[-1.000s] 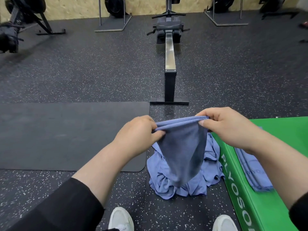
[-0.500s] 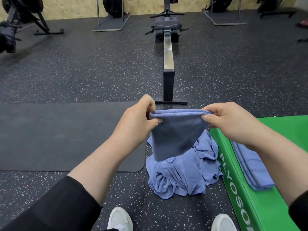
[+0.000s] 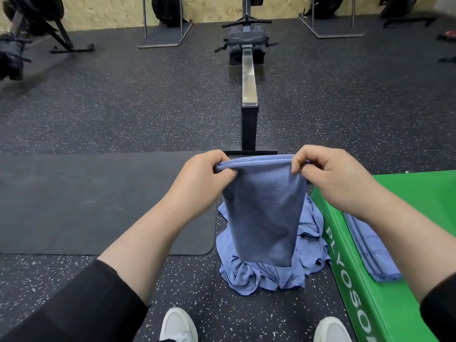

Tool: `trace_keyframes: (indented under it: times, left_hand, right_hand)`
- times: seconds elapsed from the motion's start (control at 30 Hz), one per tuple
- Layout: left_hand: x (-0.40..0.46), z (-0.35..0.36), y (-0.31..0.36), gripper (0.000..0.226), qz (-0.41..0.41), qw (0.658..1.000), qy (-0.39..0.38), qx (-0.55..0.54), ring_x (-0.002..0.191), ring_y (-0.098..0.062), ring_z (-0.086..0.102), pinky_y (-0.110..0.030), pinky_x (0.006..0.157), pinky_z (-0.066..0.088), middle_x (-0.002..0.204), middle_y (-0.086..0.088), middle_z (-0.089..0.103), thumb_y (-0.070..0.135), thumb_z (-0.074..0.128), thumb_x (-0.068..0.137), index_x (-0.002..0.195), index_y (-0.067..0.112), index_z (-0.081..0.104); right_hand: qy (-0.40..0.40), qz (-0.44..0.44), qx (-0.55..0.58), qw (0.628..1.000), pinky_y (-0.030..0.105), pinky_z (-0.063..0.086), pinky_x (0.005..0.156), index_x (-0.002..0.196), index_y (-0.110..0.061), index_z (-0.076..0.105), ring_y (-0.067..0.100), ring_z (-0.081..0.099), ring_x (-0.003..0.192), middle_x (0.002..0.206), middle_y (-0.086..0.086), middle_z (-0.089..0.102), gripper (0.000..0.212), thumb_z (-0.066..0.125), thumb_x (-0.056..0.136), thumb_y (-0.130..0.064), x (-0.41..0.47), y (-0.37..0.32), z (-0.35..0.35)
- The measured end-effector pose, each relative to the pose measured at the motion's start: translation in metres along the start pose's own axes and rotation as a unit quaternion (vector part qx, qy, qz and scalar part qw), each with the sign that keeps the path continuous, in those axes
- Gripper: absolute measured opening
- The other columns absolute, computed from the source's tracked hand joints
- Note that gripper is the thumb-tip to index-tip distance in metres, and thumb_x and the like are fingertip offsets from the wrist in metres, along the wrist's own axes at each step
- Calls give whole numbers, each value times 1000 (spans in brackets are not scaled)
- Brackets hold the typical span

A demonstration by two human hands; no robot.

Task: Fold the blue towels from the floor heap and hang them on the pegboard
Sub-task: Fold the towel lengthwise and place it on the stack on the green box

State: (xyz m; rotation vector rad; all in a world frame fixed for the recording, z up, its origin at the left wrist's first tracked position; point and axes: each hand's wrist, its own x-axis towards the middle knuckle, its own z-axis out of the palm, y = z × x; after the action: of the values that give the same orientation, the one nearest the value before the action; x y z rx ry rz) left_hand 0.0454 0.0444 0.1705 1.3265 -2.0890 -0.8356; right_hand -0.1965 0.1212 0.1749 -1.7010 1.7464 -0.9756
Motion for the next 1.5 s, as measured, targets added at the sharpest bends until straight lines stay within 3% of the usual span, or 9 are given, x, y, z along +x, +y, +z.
trace_keyframes:
  times: [0.2,0.43,0.53,0.63,0.77,1.0,1.2,1.3,1.5]
  left_hand:
    - [-2,-3,5,12,0,1000,-4,7,50,-5,39,-17,47,31,56,13,50,12,61,84,76,21,60]
    - [-12,1,13,35,29,996,-75,46,67,-4,52,-22,62,44,76,11,57,32,73,84,113,40,55]
    - [-14,17,16,19,39,995,-54,81,76,-15,57,-31,70,47,75,5,61,42,69,90,89,25,61]
    - [-10,24,18,35,10,995,-48,89,65,-23,47,-36,60,41,63,-1,54,38,60,95,74,10,56]
    - [-6,24,24,39,-83,995,-64,4,56,-17,29,-30,55,27,57,-1,34,31,57,92,70,0,47]
    - [-15,39,31,25,-186,954,-80,-221,48,-22,54,-36,52,58,65,-6,62,10,49,86,89,10,73]
    - [-14,40,30,28,-220,926,-5,-307,58,-24,65,-40,57,62,87,-15,70,7,45,90,99,17,70]
    - [-10,40,25,32,-225,919,23,-322,63,-24,72,-36,57,61,103,-18,72,8,47,91,115,13,67]
    - [-12,39,24,32,-159,943,-13,-294,85,-29,75,-47,74,64,96,-20,74,10,41,83,100,1,67]
  right_hand:
    - [29,10,9,999,19,39,59,91,-27,63,6,47,59,69,-12,60,19,79,82,-24,0,-1,11]
    - [28,-7,-33,999,12,37,57,84,-24,68,-1,48,59,63,-20,58,11,66,92,-17,-3,-17,19]
    - [32,-22,-36,999,10,37,61,84,-23,67,-5,51,63,64,-17,59,13,66,92,-13,-5,-23,21]
    - [38,-15,-47,998,12,35,57,83,-26,68,1,49,60,61,-14,55,13,67,93,-16,-3,-17,21]
    - [44,6,-86,995,18,35,57,87,-31,66,4,49,61,64,-14,59,9,66,93,-25,-1,-6,23]
    - [39,27,-147,988,34,37,62,91,-31,67,12,54,71,70,-13,61,3,65,94,-31,0,-9,37]
    - [-12,2,-150,989,17,38,59,99,-31,69,9,50,67,72,-13,61,10,59,97,-30,-4,-25,45]
    - [-62,-3,-120,991,14,41,67,108,-31,69,4,54,70,83,-11,69,20,54,99,-23,-6,-30,47]
    - [-127,-14,-29,991,36,50,99,128,-38,61,2,65,107,113,-20,71,44,61,92,-12,-10,-33,44]
